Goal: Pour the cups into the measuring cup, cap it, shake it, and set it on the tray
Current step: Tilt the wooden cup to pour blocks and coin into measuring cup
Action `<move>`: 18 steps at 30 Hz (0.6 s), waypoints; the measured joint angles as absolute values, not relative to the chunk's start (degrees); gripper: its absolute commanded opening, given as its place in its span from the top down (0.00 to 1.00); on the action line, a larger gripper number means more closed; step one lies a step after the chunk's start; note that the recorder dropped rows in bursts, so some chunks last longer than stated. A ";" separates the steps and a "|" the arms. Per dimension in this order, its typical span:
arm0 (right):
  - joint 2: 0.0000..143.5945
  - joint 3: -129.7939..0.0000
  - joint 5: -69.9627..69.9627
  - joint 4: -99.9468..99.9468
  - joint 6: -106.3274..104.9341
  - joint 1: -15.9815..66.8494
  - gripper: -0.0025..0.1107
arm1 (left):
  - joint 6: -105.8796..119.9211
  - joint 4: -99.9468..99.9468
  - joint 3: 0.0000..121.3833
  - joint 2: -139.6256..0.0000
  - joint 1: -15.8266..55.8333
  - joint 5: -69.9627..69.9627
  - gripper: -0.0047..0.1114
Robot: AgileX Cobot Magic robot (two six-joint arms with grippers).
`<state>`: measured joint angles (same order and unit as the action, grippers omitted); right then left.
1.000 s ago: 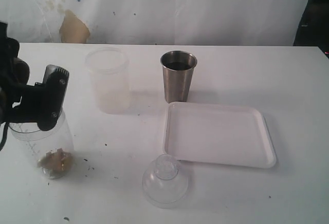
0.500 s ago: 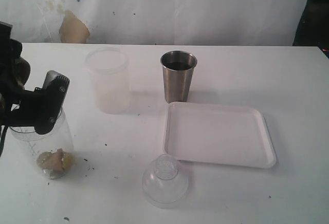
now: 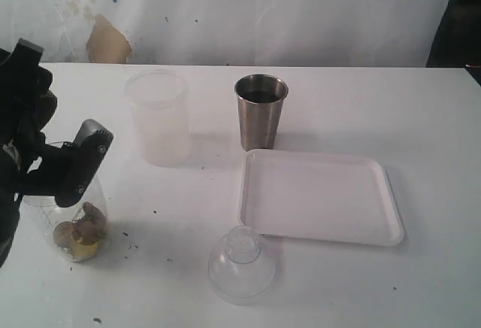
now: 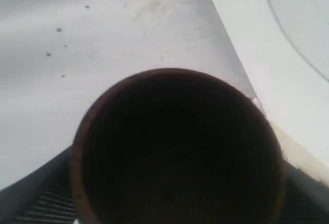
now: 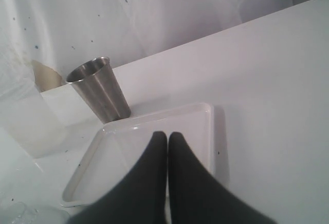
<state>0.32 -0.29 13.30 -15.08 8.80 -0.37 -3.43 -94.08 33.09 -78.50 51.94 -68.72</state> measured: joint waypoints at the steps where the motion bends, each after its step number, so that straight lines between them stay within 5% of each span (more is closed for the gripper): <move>1: 0.32 -0.29 13.30 -15.08 8.80 -0.37 0.98 | -3.54 -94.69 31.89 -78.50 51.94 -68.72 0.96; 18: 0.32 -0.29 13.30 -15.08 8.80 -0.37 0.98 | -4.51 -98.10 31.00 -78.50 51.94 -68.72 0.96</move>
